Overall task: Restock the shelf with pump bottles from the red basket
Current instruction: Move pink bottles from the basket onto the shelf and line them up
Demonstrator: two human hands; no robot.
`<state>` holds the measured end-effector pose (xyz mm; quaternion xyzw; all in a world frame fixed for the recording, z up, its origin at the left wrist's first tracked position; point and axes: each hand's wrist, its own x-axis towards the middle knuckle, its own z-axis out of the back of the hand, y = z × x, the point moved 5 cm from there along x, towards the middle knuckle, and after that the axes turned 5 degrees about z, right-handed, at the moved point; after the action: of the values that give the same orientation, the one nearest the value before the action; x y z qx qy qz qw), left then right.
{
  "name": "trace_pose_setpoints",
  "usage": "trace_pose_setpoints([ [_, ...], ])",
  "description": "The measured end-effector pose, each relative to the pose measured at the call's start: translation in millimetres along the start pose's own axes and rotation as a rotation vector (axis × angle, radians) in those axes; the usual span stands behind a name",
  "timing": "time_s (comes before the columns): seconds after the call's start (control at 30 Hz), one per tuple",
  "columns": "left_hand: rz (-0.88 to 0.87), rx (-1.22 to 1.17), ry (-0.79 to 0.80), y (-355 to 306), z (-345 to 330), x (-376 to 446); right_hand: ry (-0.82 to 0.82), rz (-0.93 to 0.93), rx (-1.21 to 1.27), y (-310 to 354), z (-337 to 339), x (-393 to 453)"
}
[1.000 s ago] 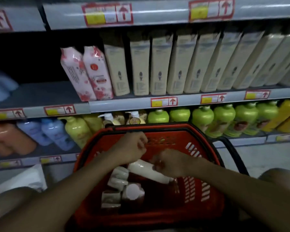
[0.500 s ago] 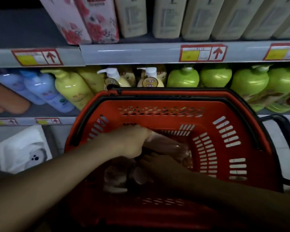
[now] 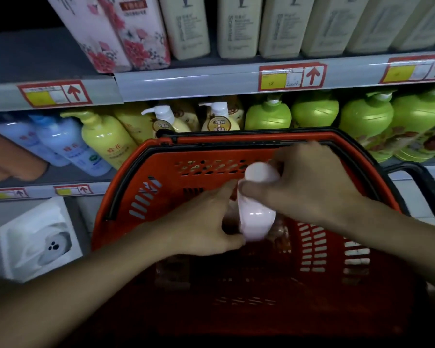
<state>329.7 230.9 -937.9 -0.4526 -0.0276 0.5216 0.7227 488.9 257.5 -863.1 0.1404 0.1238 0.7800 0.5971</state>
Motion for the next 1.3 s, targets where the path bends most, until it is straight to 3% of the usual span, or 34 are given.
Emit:
trace_pose_setpoints([
  [0.07,-0.057,-0.173,-0.133,-14.2,-6.7,1.6,-0.088,-0.073,0.114,-2.6,20.0,-0.5],
  [0.17,-0.078,-0.402,-0.460,-30.5,-5.4,2.0,-0.156,-0.147,0.236,-2.8,34.8,-7.0],
  [0.23,-0.045,-0.473,-0.544,-36.4,-0.3,3.0,-0.164,-0.137,0.281,1.0,40.3,-5.7],
  [0.4,0.007,-0.795,-0.424,-50.8,41.4,17.7,-0.026,-0.250,0.983,-30.9,35.6,11.5],
  [0.5,-0.089,-1.031,-0.227,-64.9,58.0,19.0,0.066,-0.269,0.847,-50.3,16.0,12.1],
  [0.63,-0.133,-1.246,-0.117,-67.2,67.7,19.9,0.355,-0.167,1.048,-35.8,-13.2,-5.7],
  [0.8,-0.175,-1.130,-0.083,-75.0,68.5,19.1,0.208,-0.109,1.133,-35.3,-19.3,-21.5],
  [1.0,-0.136,-0.648,-0.388,-80.7,86.9,5.3,-0.089,-0.017,1.029,-34.1,42.8,-4.5],
  [1.17,-0.316,-0.565,-0.675,-128.1,108.8,-40.1,-0.331,0.109,1.003,-10.1,118.3,0.6],
  [1.3,-0.457,-0.544,-0.745,-177.3,132.2,-82.5,-0.400,0.123,1.054,16.3,171.2,-10.7],
])
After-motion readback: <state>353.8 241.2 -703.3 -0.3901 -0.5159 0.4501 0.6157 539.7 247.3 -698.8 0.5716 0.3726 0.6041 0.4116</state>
